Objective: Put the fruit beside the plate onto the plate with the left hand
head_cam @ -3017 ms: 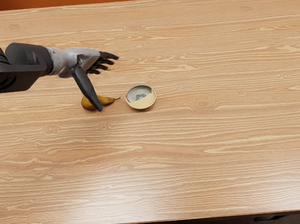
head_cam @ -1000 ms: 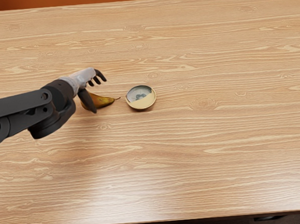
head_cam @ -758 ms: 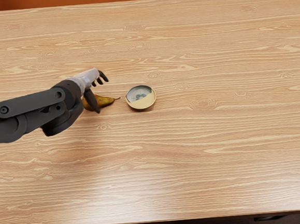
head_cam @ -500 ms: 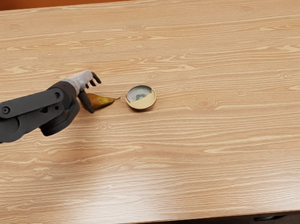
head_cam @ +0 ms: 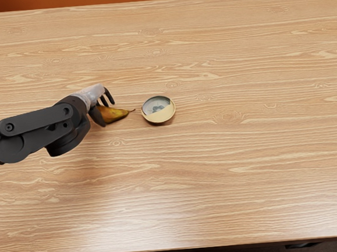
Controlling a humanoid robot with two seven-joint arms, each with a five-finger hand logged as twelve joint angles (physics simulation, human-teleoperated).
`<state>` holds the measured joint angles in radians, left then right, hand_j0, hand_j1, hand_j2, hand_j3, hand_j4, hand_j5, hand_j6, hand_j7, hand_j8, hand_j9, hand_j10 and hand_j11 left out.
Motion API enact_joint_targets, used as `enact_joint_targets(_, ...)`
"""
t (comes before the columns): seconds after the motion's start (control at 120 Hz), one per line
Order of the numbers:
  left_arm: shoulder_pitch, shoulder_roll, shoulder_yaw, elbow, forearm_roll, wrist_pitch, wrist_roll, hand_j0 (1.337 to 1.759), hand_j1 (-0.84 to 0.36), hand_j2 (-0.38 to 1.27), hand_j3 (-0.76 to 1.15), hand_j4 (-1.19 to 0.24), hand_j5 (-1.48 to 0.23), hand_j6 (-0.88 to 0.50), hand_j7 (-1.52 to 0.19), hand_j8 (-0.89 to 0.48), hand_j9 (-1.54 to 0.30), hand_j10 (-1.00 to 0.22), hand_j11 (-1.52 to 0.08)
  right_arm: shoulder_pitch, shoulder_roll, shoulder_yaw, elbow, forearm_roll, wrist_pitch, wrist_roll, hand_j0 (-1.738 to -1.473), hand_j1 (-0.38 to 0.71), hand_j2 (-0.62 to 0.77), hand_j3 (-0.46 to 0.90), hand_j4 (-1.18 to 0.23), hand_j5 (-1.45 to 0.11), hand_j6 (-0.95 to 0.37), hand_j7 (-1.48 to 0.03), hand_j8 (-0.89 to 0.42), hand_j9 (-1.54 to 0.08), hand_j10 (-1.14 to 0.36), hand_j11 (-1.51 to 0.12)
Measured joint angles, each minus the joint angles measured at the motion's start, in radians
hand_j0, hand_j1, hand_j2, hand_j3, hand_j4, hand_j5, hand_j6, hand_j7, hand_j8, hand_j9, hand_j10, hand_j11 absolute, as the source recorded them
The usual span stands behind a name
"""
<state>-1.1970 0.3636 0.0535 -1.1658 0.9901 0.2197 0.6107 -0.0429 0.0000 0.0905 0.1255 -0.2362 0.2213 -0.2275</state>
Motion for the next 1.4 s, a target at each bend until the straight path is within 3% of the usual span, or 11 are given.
enact_joint_targets(0.508,0.013,-0.013,-0.001,0.003,0.008,0.004,0.001,1.650,-0.28,0.12,0.00,-0.59,-0.71,-0.44,-0.73,-0.43,-0.77,-0.57,-0.77,0.000,0.000,0.000,0.000,0.000,0.000,0.000,-1.658,-0.32,0.00,0.00,-0.02,-0.03,-0.02,-0.03,-0.02,-0.03,-0.02,-0.03)
enact_joint_targets(0.625,0.017,-0.031,-0.001,0.019,0.013,0.005,0.000,1.649,-0.25,0.09,0.00,-0.62,-0.69,-0.50,-0.74,-0.43,-0.78,-0.57,-0.78,0.000,0.000,0.000,0.000,0.000,0.000,0.000,-1.658,-0.32,0.00,0.00,-0.02,-0.03,-0.02,-0.03,-0.02,-0.03,-0.02,-0.03)
enact_joint_targets(0.95,0.020,-0.041,-0.009,0.034,-0.014,0.002,0.001,1.650,-0.23,0.15,0.00,-0.57,-0.81,-0.49,-0.82,-0.45,-0.85,-0.62,-0.85,0.000,0.000,0.000,0.000,0.000,0.000,0.000,-1.658,-0.32,0.00,0.00,-0.02,-0.03,-0.02,-0.03,-0.02,-0.03,-0.02,-0.03)
enact_joint_targets(1.225,0.022,-0.020,-0.139,0.035,-0.103,-0.002,0.000,1.653,-0.31,0.28,0.00,-0.49,-0.90,-0.42,-0.87,-0.37,-0.89,-0.59,-0.89,0.000,0.000,0.000,0.000,0.000,0.000,0.000,-1.658,-0.32,0.00,0.00,-0.02,-0.03,-0.02,-0.03,-0.02,-0.03,-0.02,-0.03)
enact_joint_targets(1.4,0.012,-0.029,-0.203,0.034,-0.129,-0.006,0.000,1.653,-0.29,0.24,0.00,-0.48,-0.92,-0.43,-0.88,-0.37,-0.89,-0.59,-0.90,0.000,0.000,0.000,0.000,0.000,0.000,0.000,-1.658,-0.32,0.00,0.00,-0.02,-0.03,-0.02,-0.03,-0.02,-0.03,-0.02,-0.03)
